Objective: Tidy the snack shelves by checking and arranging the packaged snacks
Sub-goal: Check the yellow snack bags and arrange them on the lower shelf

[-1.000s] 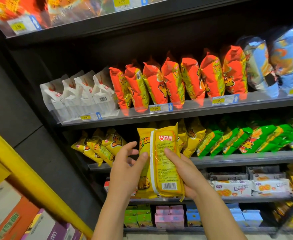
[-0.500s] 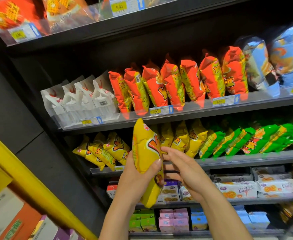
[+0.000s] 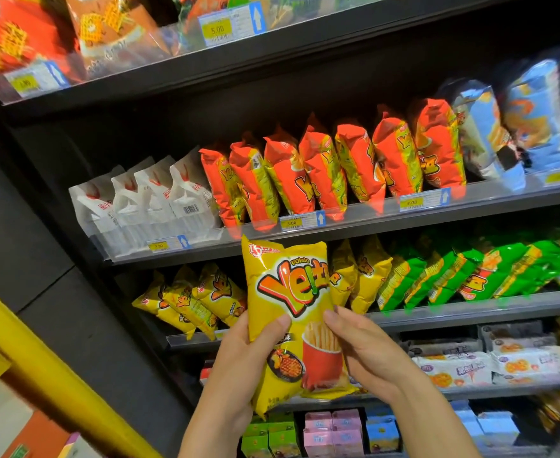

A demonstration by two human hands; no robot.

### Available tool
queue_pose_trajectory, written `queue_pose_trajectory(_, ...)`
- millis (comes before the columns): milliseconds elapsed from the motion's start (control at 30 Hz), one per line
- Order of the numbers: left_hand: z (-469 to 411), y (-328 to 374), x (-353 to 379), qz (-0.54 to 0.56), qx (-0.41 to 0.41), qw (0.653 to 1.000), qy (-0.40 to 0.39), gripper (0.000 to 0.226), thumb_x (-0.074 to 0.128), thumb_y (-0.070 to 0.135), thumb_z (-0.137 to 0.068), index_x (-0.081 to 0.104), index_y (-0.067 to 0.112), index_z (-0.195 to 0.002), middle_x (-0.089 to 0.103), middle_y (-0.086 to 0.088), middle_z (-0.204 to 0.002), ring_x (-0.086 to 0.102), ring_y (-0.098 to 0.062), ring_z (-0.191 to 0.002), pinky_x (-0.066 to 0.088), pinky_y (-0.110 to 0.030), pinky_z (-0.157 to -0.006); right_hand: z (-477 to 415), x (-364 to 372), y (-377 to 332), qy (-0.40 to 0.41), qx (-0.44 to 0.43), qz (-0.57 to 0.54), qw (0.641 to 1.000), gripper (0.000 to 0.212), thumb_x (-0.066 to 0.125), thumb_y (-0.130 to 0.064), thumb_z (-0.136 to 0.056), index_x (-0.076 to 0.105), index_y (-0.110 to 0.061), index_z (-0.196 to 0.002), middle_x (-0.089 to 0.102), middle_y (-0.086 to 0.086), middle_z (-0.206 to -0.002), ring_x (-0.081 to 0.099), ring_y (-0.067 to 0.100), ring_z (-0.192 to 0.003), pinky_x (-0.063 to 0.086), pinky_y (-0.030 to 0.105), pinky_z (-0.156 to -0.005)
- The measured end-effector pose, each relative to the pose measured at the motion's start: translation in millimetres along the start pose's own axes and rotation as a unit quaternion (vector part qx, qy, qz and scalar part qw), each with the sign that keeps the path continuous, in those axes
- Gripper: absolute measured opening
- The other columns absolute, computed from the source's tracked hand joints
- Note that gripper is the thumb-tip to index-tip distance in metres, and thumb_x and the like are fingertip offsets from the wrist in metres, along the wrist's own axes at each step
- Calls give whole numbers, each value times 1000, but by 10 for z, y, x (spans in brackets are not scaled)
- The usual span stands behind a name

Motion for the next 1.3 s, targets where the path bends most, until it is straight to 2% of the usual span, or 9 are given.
queue_pose_trajectory(100, -16, -16, 20, 6, -8, 1000, -16, 42, 71, 30, -90, 68, 19, -130, 79, -12, -116, 78, -33, -106, 59, -51, -95, 34, 45, -47, -25, -11, -8, 1000, 43, 65, -24, -89, 66, -7, -128, 79, 11, -113, 77, 19, -99, 62, 30, -79)
queue_pose_trajectory(367, -82, 8, -101, -14, 27, 1000, 4, 48, 75, 27, -88, 64, 21, -134, 78, -5, -122, 75, -27, -113, 57, -56, -102, -9, 1, -125, -4, -59, 50, 997, 50, 67, -22, -92, 59, -12, -140, 74, 11, -129, 72, 27, -120, 61, 34, -92)
queue_pose_trajectory(533, -107, 32, -132, -60, 48, 997, -21, 42, 72, 22, -94, 66, 24, -135, 77, 0, -123, 75, -22, -113, 63, -42, -91, -26, -41, -162, -12, -68, 65, 996, 49, 73, -11, -88, 60, -12, -134, 76, 13, -125, 73, 29, -115, 61, 30, -82)
queue_pose_trajectory(700, -142, 46, -141, -113, 71, 990, -39, 42, 74, 23, -93, 66, 32, -133, 77, 2, -121, 75, -22, -101, 61, -38, -81, -40, -100, -206, -22, -81, 78, 993, 60, 79, -4, -81, 57, -16, -136, 74, 11, -128, 71, 28, -120, 61, 37, -94)
queue_pose_trajectory(800, -155, 65, -134, -108, 79, 990, -40, 51, 76, 19, -89, 64, 31, -137, 76, 6, -125, 73, -16, -114, 61, -31, -85, -52, -150, -226, -20, -91, 75, 993, 65, 78, -3, -75, 55, -17, -135, 75, 10, -127, 70, 28, -121, 61, 38, -96)
queue_pose_trajectory(967, -182, 78, -102, -106, 80, 990, -40, 51, 75, 20, -88, 64, 30, -137, 77, 3, -124, 73, -22, -114, 62, -52, -94, -78, -192, -233, -23, -93, 76, 993, 66, 79, -6, -75, 55, -18, -136, 76, 8, -126, 71, 25, -119, 61, 34, -91)
queue_pose_trajectory(1033, -191, 82, -74, -107, 81, 990, -46, 49, 74, 22, -89, 65, 30, -136, 77, 2, -122, 74, -23, -112, 62, -54, -93, -91, -221, -222, -19, -93, 81, 992, 64, 80, -7, -76, 57, -17, -135, 75, 9, -126, 71, 27, -120, 61, 34, -90)
queue_pose_trajectory(1167, -212, 76, -46, -83, 80, 992, -49, 44, 74, 23, -89, 66, 29, -132, 79, 5, -119, 75, -15, -111, 65, -31, -82, -107, -270, -200, -6, -82, 90, 993, 77, 95, -29, -70, 59, -14, -136, 75, 12, -127, 70, 34, -121, 61, 36, -89)
queue_pose_trajectory(1300, -243, 41, -28, -52, 56, 997, -23, 46, 74, 33, -85, 68, 21, -129, 79, -2, -119, 76, -22, -110, 62, -47, -95, -128, -255, -165, 8, -65, 81, 995, 104, 99, -56, -55, 59, -10, -139, 73, 14, -130, 71, 33, -120, 60, 42, -96)
Point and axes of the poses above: each hand's wrist, its own z-axis away from the middle knuckle, its own x-axis out of the palm, y = z × x, the point moved 7 cm from there along -z, towards the middle knuckle
